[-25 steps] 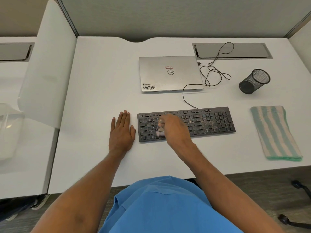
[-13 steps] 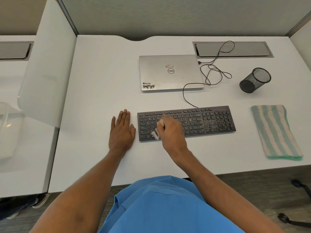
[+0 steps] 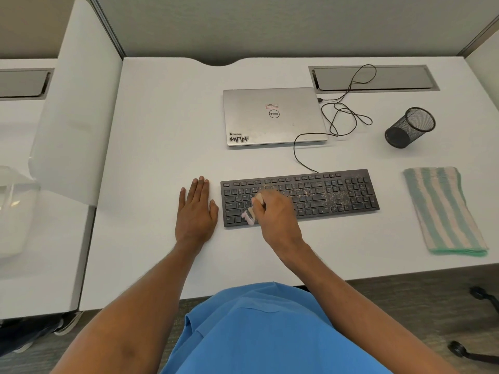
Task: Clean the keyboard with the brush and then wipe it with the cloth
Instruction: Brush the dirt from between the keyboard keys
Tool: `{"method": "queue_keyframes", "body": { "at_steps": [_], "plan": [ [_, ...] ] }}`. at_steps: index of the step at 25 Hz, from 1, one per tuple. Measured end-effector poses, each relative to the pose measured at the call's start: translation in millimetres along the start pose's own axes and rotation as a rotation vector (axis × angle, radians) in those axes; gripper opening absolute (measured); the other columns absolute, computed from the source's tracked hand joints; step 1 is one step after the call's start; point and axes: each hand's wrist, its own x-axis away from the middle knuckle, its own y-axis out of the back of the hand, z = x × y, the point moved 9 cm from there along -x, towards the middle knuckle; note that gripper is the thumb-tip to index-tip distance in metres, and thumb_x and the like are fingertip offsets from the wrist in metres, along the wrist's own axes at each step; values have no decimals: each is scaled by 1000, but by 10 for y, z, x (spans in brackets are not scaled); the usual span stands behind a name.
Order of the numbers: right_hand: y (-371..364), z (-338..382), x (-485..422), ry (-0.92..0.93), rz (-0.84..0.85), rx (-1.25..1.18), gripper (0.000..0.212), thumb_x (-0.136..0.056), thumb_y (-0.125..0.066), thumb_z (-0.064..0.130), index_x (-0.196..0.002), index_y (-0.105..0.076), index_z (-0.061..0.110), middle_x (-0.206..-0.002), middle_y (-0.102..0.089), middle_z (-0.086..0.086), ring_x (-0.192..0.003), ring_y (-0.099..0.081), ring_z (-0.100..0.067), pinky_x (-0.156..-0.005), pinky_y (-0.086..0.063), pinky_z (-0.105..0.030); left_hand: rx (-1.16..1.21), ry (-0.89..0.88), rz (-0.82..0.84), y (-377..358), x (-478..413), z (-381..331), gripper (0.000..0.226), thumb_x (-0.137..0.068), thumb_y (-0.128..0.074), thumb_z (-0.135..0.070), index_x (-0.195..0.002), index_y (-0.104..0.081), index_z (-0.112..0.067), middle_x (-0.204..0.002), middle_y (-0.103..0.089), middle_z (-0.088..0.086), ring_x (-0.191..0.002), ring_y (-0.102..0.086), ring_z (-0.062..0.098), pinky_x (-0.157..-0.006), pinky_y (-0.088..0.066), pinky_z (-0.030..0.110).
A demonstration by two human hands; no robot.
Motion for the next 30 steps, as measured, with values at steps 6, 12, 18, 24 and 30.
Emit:
{"method": "queue_keyframes", "body": {
  "at_steps": [6,12,18,24,30],
  "plan": [
    [171,-216,61,-17,-98,41,31,-102,-50,14,-73,-51,5,-73,-57,-6,-67,-51,-19,-53,-34,-15,-5,3,5,-8,-10,9,66,-105,-25,-35,-166,-29,-8,-174,-24,6,-163,-15,18,-133,-4,44],
    [101,-188,42,-9,-170,-1,26,-102,-51,17,-78,-55,10,-78,-57,-2,-71,-52,-18,-59,-40,-28,9,7,3,-12,1,22,66,-105,-27,-34,-166,-28,-9,-174,-23,6,-163,-14,17,-133,-3,43],
    [41,-255,101,-39,-80,42,28,-102,-50,17,-75,-52,9,-77,-55,-3,-70,-49,-19,-59,-37,-30,12,6,-2,-3,0,14,66,-104,-28,-33,-165,-30,-8,-174,-25,6,-163,-17,18,-133,-5,44],
    [199,-128,66,15,-188,32,24,-104,-51,19,-83,-58,10,-80,-56,-1,-69,-47,-12,-59,-30,-18,8,6,-7,-4,2,19,65,-104,-29,-33,-165,-31,-8,-173,-27,7,-162,-18,19,-133,-6,44],
    [100,-304,132,-29,-60,115,26,-104,-47,18,-79,-52,12,-80,-54,0,-71,-49,-16,-60,-40,-32,9,4,-9,1,-1,21,66,-105,-28,-33,-165,-31,-8,-174,-26,7,-162,-18,19,-133,-5,44]
  ]
}}
